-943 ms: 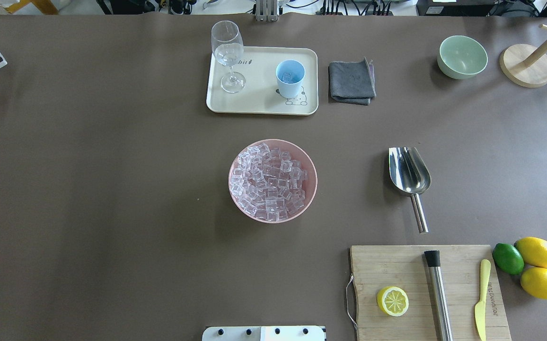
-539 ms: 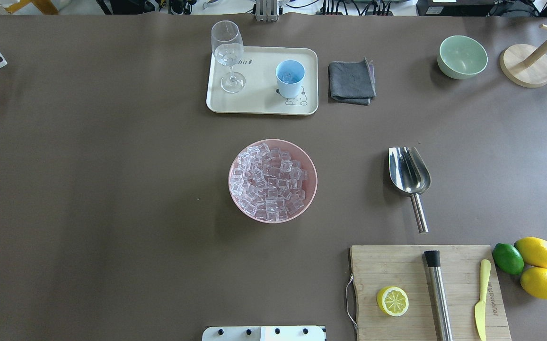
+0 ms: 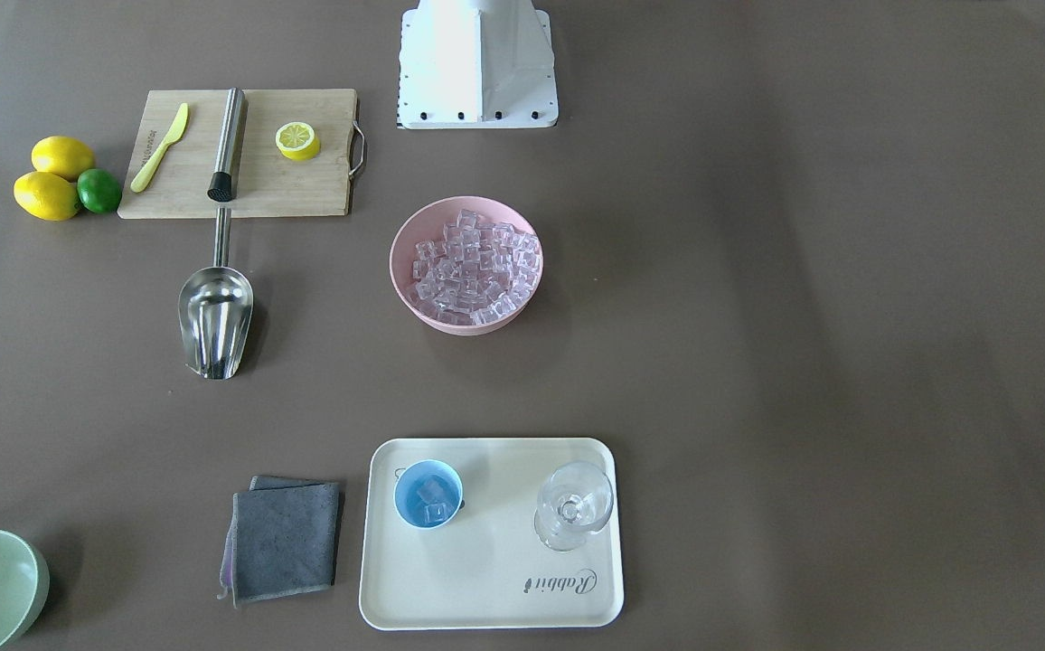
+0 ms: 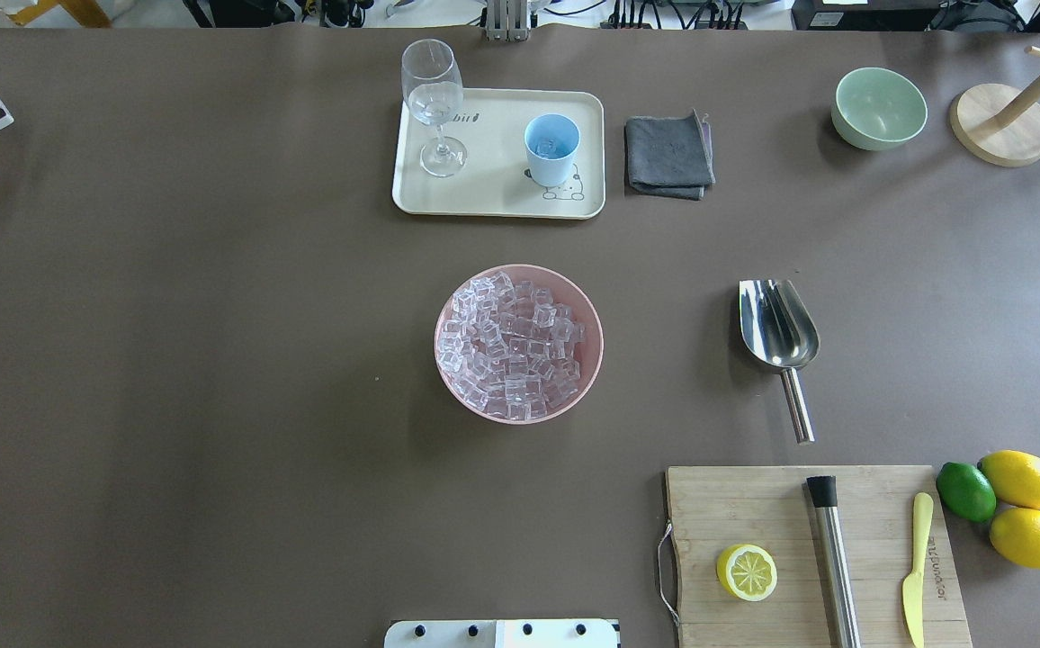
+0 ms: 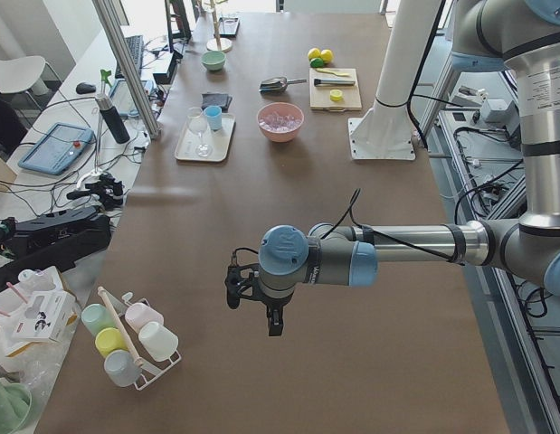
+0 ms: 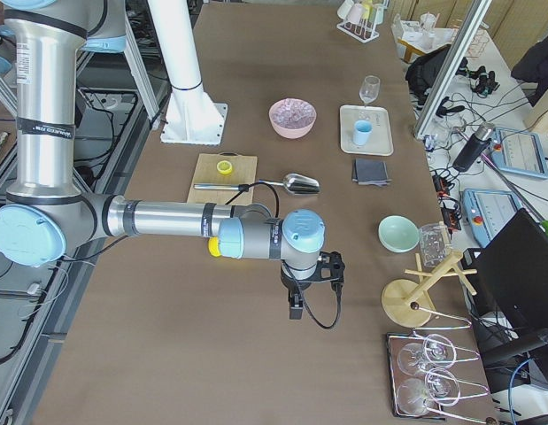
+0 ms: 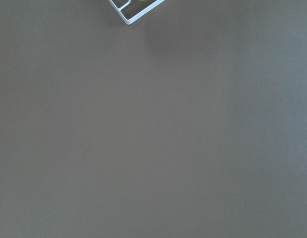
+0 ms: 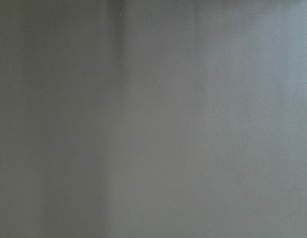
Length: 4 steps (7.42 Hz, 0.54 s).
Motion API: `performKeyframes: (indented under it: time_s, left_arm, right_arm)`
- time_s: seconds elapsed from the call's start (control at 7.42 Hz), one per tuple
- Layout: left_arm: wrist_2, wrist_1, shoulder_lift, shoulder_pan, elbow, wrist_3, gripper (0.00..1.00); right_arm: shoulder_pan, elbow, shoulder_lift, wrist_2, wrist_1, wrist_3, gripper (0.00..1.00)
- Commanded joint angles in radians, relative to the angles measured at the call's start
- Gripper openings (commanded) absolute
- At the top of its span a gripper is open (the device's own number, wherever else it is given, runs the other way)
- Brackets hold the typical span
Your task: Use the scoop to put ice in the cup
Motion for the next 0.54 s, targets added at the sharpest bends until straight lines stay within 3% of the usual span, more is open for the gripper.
performKeyframes:
  time_s: [0.0, 0.4]
  left_arm:
    - [-0.005, 0.000, 0.000, -0.002, 0.019, -0.008, 0.98]
    - [-0.016, 0.100, -0.009, -0.001, 0.019, -0.008, 0.98]
  right_arm:
    - [0.000, 0.001, 0.000, 0.000, 0.000, 0.012, 1.00]
    - [0.000, 0.000, -0.001, -0.001, 0.000, 0.012, 1.00]
